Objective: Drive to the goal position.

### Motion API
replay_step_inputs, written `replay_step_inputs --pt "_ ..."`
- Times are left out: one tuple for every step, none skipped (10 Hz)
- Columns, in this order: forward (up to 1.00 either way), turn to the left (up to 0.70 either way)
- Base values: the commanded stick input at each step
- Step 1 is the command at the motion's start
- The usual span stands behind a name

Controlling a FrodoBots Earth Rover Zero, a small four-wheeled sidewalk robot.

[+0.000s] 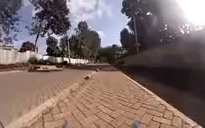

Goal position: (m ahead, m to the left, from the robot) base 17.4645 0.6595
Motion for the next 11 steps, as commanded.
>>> replay_step_inputs --pt "0.70 -0.35" --pt "0.70 -0.35" --pt "0.70 -0.35" --pt "0.70 -0.04" --pt "0.70 0.00" --pt "0.70 0.00" --pt "0.70 0.00" --pt "0.70 0.00" --pt "0.70 0.00" --pt "0.70 0.00" --pt "0.70 0.00"
